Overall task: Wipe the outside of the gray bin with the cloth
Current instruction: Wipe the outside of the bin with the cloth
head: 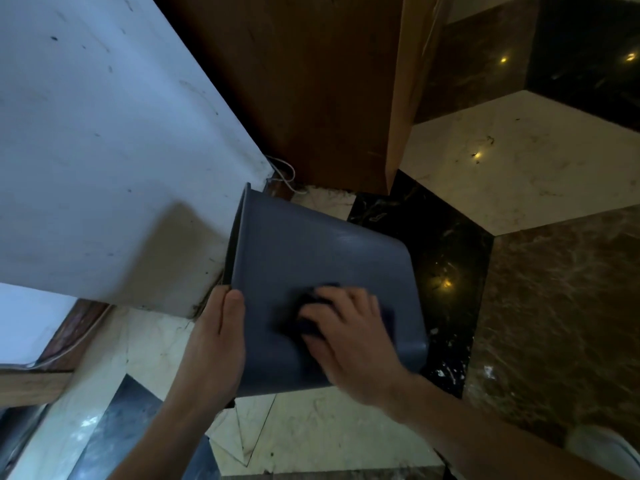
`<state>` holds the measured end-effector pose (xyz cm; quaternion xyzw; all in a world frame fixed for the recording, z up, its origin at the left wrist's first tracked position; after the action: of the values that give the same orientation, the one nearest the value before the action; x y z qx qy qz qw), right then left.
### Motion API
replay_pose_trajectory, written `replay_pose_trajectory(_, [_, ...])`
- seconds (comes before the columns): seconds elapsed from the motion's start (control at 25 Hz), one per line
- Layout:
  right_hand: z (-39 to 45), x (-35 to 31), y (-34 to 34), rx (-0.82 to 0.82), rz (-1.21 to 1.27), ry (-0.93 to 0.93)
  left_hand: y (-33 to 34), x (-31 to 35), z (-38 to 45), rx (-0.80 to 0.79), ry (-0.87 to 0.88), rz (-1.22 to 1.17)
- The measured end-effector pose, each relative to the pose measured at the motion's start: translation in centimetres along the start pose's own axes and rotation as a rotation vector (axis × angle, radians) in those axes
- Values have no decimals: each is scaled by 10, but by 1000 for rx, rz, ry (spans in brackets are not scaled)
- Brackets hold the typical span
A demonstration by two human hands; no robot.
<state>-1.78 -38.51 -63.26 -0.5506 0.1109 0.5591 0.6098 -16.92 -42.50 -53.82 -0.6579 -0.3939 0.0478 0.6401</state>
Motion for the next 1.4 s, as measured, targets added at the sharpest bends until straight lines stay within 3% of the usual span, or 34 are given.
replay_pose_trajectory(0.16, [-19,108,-21,127,-97,488,3,-1,-6,0,84,13])
replay_pose_trajectory(0.28, [-27,146,-26,222,-26,673,6,13,-8,-52,120,19])
replay_pose_trajectory(0.52, [-28,148,-25,280,24,660,1,54,48,-22,13,77])
replay_pose_trajectory(0.72, [-27,146,-26,296,55,657,17,96,137,-73,-297,-92])
replay_pose_trajectory(0.8, [-27,146,-27,291,63,674,22,109,148,-10,-302,138])
replay_pose_trajectory(0.92, [-35,148,-29,299,106,728,27,137,138,149,-97,469])
replay_pose_trajectory(1.12, [-33,139,-39,374,154,732,8,152,94,355,464,542])
replay_pose_trajectory(1.28, [-19,124,-51,462,170,651,-29,115,56,301,620,489])
replay_pose_trajectory(1.4, [-14,116,-57,510,194,599,-45,75,34,200,604,450])
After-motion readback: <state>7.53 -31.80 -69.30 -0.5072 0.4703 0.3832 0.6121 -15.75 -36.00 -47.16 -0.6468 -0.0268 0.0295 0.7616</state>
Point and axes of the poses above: each hand's wrist, its own z-axis towards the middle knuckle, its own y-axis out of the palm, x = y × z, the point moved 5 cm from there along z, towards the middle knuckle, and after that the axes turned 9 degrees about z, right-handed, at the moved point
